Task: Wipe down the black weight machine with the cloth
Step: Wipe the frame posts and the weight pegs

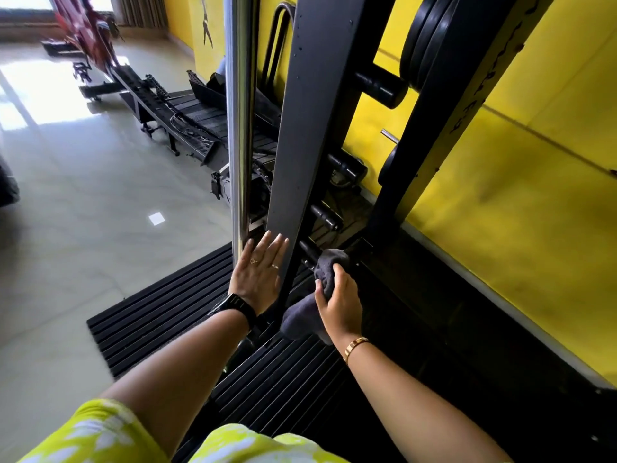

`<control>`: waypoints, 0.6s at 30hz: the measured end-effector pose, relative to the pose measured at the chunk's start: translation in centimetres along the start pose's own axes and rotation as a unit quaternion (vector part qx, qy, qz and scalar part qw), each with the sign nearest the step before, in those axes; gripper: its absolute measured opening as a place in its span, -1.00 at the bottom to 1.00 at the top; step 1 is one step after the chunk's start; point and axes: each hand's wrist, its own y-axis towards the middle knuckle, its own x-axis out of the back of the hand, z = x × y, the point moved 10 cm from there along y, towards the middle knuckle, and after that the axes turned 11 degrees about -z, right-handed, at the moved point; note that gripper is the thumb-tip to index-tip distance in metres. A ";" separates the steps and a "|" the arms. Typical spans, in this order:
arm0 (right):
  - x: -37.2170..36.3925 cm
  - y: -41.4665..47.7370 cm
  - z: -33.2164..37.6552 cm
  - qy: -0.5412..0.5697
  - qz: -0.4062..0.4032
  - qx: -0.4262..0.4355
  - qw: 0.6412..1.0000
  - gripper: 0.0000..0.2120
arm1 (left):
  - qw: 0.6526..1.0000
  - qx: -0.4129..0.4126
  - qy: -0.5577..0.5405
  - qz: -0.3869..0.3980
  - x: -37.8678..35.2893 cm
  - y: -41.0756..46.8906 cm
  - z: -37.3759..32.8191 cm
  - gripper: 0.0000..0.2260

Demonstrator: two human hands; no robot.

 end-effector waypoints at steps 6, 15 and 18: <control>0.6 -2.0 -2.5 -0.057 0.005 -0.019 0.998 -0.69 | 0.994 -0.015 -0.105 0.017 0.3 -0.4 -2.6 -0.52; 2.2 -4.8 -7.6 -0.112 0.037 -0.162 0.980 -0.69 | 0.976 -0.073 -0.200 0.053 0.1 -0.8 -7.9 -0.53; 3.1 -6.9 -9.8 -0.120 0.068 -0.268 0.954 -0.65 | 0.967 -0.094 -0.231 0.057 0.6 -1.0 -10.5 -0.54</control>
